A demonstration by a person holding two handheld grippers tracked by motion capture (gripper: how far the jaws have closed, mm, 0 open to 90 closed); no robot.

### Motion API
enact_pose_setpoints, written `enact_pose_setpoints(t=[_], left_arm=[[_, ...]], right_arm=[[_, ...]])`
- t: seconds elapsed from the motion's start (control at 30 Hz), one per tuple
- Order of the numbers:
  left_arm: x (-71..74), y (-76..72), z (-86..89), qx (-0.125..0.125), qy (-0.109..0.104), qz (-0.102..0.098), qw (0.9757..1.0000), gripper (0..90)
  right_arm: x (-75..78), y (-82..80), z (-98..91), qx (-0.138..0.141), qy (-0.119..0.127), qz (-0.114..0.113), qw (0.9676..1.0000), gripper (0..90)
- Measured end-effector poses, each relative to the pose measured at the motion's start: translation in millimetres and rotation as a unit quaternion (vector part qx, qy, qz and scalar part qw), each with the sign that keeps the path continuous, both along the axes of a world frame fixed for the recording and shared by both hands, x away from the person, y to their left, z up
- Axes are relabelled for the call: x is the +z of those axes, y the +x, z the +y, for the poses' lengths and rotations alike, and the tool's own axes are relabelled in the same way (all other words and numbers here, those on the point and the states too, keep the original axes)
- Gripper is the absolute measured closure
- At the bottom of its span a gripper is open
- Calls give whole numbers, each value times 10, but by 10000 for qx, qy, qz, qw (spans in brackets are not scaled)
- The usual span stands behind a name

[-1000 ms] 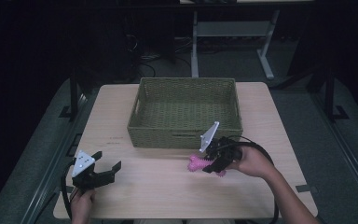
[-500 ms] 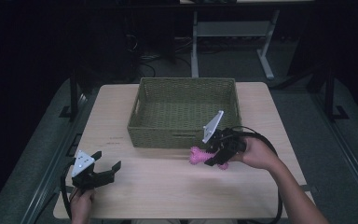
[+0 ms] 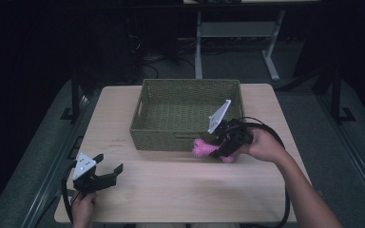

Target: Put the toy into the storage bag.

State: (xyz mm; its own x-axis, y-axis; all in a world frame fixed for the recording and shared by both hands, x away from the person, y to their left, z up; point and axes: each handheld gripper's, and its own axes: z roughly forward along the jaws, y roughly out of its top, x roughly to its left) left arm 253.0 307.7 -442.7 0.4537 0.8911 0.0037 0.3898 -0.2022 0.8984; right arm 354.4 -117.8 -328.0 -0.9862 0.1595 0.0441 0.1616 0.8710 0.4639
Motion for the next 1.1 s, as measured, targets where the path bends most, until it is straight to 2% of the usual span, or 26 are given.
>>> enact_pose_setpoints(t=[0.17,0.4,0.57,1.07,1.1], left_arm=[[-1,-2,3,15,-11,12,10000,138],[0,-1,-1,-22,19,7,10000,138],[-1,6,-2,-7,-5,16,10000,138],[-23,48,-16,22,12,65,10000,139],[-24,48,-13,23,0,72,10000,138]], right_arm=[[85,66,-16,-37,115,-20,9999,584],[157,172,-15,-71,78,-58,9999,584],[232,315,0,-144,10,29,9999,584],[246,568,35,-126,91,195,9997,583],[260,595,41,-130,35,186,9997,583]])
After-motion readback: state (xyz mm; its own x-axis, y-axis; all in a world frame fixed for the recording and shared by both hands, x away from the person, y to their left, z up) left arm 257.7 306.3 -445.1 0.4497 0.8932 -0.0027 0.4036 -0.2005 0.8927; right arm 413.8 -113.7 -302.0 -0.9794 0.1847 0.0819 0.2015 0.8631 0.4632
